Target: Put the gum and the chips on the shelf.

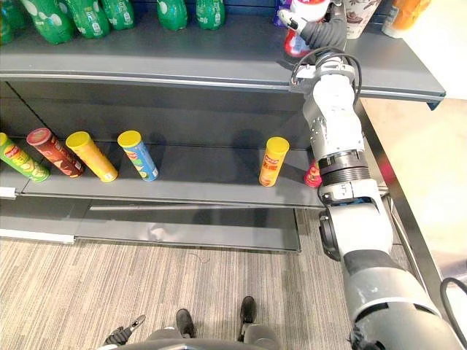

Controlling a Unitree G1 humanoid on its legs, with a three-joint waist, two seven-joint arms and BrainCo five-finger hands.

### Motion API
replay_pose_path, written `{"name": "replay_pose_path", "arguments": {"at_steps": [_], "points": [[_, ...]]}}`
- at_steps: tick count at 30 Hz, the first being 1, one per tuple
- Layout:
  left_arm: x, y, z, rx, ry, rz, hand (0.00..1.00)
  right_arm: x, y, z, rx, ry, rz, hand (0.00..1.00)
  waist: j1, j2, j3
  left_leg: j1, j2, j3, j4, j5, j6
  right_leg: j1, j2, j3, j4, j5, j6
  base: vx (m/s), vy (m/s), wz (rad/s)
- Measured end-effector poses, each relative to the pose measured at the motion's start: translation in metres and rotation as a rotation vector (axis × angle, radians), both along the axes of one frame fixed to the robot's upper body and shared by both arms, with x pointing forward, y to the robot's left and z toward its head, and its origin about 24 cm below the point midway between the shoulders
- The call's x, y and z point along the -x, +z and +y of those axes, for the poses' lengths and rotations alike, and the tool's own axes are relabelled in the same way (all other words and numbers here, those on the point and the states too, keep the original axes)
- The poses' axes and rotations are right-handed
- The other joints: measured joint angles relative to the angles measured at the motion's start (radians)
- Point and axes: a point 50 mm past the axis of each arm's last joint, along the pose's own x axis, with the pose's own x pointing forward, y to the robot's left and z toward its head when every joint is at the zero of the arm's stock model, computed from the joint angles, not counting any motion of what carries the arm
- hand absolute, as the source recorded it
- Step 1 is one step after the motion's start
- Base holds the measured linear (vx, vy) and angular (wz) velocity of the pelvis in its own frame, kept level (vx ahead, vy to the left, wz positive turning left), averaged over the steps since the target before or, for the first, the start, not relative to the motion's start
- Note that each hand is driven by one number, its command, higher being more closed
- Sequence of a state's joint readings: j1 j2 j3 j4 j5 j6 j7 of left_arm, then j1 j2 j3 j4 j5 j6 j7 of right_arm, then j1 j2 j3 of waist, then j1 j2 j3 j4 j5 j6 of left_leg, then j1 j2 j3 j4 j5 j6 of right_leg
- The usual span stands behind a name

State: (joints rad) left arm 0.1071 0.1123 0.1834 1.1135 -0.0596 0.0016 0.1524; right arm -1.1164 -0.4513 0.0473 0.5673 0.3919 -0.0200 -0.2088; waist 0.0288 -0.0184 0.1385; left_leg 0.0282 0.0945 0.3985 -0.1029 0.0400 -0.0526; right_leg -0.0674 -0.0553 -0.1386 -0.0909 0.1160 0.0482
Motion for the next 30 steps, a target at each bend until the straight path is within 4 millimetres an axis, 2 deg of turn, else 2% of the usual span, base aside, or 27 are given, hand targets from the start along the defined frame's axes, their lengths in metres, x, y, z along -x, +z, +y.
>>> {"name": "replay_pose_path", "arguments": {"at_steps": [15,25,30], "points": [[-0.001,0.0,0.0,0.0,0.0,-0.003,0.0,-0.003,-0.005,0.0,0.003,0.005,0.028,0.0,0.0,-0.006,0.004,0.005,0.0,0.006,0.0,0.001,0.0,0.0,0.001,0.006,0.001,0.0,0.0,0.0,0.0,-0.01],[-0.001,0.001,0.0,-0.002,0.0,-0.006,0.0,0.009,0.015,0.006,-0.009,0.009,-0.081,0.0,0.0,-0.012,0.007,0.012,0.002,0.011,0.0,0.0,-0.002,0.004,0.002,0.011,0.002,0.0,0.0,0.0,0.0,-0.01],[0.0,0.001,0.001,-0.004,0.004,-0.004,0.0,0.034,0.049,0.007,-0.053,0.022,-0.277,0.0,-0.004,-0.012,0.007,0.014,0.002,0.013,0.0,0.0,-0.002,0.005,0.003,0.012,0.002,0.0,0.0,0.0,0.0,0.0]]}}
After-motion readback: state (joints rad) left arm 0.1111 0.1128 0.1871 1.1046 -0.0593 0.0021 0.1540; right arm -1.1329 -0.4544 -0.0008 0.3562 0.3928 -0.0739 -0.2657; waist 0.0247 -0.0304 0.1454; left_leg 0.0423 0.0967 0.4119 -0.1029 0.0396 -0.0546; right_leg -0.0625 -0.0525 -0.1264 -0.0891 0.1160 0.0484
